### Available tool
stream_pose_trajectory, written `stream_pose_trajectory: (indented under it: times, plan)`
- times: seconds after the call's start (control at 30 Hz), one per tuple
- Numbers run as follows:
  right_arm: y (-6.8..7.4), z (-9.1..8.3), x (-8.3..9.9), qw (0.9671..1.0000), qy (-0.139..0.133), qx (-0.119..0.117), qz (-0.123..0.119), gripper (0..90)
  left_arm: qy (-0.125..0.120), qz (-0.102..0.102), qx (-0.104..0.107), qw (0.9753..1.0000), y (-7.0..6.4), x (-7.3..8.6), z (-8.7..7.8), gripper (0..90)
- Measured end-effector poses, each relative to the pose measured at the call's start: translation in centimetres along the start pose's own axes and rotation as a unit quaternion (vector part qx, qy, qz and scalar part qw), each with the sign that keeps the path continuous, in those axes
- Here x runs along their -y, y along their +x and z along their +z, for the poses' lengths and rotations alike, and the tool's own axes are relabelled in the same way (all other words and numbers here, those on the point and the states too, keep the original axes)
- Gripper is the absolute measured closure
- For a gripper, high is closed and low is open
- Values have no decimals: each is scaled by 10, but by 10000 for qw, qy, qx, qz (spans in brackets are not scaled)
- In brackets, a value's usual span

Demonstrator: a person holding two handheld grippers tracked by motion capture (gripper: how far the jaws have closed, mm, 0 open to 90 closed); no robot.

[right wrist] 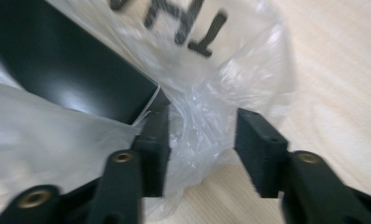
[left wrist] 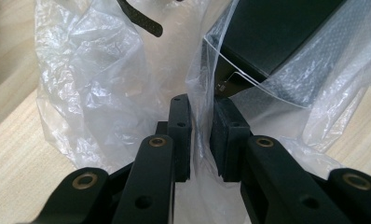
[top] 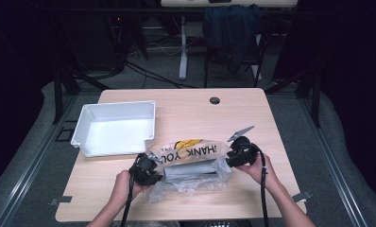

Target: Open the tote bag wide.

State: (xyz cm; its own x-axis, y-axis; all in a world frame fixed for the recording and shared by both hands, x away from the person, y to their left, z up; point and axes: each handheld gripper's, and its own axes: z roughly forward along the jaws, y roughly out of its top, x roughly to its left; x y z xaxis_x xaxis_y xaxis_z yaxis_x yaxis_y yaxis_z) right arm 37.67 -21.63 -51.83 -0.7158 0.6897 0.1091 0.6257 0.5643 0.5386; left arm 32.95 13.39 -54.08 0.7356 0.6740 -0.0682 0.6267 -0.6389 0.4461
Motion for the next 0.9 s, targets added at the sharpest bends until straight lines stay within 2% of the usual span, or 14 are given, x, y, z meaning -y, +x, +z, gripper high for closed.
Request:
stream_pose_trajectory:
  times: [0.07, 0.2, 0.33, 0.4, 0.47, 0.53, 0.6, 0.67, 0.7, 0.77, 0.83, 0.9]
  plan:
    - [0, -12, 1, 9998, -189, -87, 54, 435, -22, -37, -24, 10000, 1, -1, -1, 788]
    - [6, -38, 0, 9984, -548, -23, 156, 379, -82, -98, -42, 9999, 2, -2, -3, 784]
    - [19, -65, -4, 9955, -932, -150, 79, 351, -98, -108, -72, 9999, 3, -3, -4, 777]
    - [29, -73, -6, 9942, -1044, -250, 8, 337, -127, -150, -57, 9998, 4, -4, -5, 773]
    - [37, -75, -9, 9938, -1043, -369, -101, 322, -141, -154, -57, 9998, 5, -4, -5, 770]
    - [45, -71, -11, 9944, -900, -506, -203, 320, -153, -160, -80, 9997, 5, -5, -6, 770]
    - [49, -62, -13, 9966, -640, -421, -295, 387, -167, -178, -82, 9997, 6, -4, -7, 769]
    - [48, -50, -12, 9990, -286, -230, -260, 553, -177, -186, -120, 9996, 7, -4, -7, 770]
    - [47, -42, -10, 9996, -69, -43, -262, 614, -196, -213, -133, 9995, 8, -4, -7, 770]
    - [41, -26, -6, 9996, 216, 85, -141, 741, -214, -252, -160, 9993, 9, -4, -6, 769]
    - [34, -10, -1, 9988, 458, 158, -24, 802, -206, -271, -185, 9992, 11, -4, -4, 766]
    - [31, 3, 1, 9969, 733, 263, -99, 836, -182, -302, -185, 9992, 13, -4, -3, 766]
